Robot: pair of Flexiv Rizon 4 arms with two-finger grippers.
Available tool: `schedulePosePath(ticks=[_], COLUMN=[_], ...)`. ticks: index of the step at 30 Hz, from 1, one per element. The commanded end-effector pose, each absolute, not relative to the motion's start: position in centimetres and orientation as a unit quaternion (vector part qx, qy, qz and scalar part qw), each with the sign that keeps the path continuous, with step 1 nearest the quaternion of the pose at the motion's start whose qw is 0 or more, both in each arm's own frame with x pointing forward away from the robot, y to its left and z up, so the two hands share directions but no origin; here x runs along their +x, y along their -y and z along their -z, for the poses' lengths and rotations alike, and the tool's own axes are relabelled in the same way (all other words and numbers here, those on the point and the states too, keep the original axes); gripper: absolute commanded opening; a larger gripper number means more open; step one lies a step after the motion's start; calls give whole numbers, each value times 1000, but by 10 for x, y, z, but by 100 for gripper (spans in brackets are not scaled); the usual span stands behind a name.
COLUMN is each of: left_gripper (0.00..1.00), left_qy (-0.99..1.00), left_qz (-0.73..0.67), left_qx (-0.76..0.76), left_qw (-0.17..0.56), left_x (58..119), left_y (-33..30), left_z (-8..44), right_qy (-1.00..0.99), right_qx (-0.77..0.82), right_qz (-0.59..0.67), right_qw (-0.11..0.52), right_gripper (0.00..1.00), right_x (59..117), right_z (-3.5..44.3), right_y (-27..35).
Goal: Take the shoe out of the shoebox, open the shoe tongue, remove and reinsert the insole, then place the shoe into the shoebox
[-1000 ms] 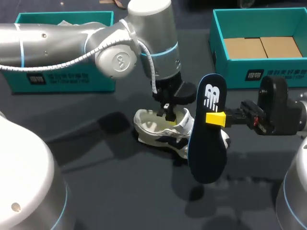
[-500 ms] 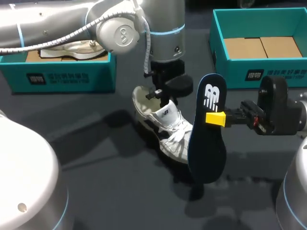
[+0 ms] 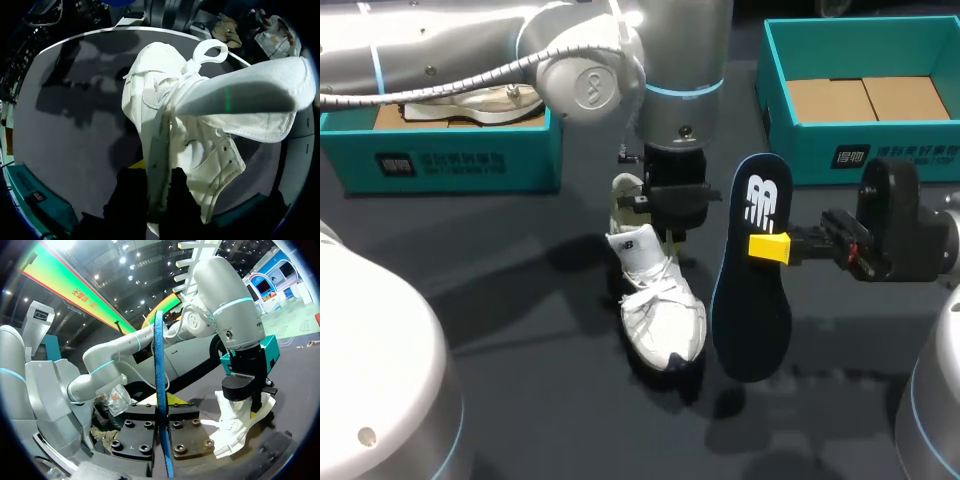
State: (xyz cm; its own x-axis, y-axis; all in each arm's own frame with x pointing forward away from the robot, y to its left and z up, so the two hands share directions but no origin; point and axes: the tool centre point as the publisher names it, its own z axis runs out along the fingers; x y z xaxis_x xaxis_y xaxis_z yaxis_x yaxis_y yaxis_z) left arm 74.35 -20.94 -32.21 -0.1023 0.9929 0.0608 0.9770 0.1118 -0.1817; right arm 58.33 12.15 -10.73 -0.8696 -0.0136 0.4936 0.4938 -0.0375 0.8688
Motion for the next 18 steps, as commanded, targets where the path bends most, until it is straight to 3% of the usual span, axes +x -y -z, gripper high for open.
schedulePosePath(ticks=[1, 18], left_gripper=[0, 0], left_qy=[689, 698], left_qz=[-42, -37], left_qx=[-718, -707], left_qw=[90, 109], left_x=[742, 736], left_y=[218, 252], left_z=[335, 370], right_qy=[670, 670], right_qx=[-181, -181], right_qz=[697, 697], right_qw=[181, 181], right_gripper=[0, 0], right_x=[582, 582], right_z=[107, 107], right_y=[-122, -122])
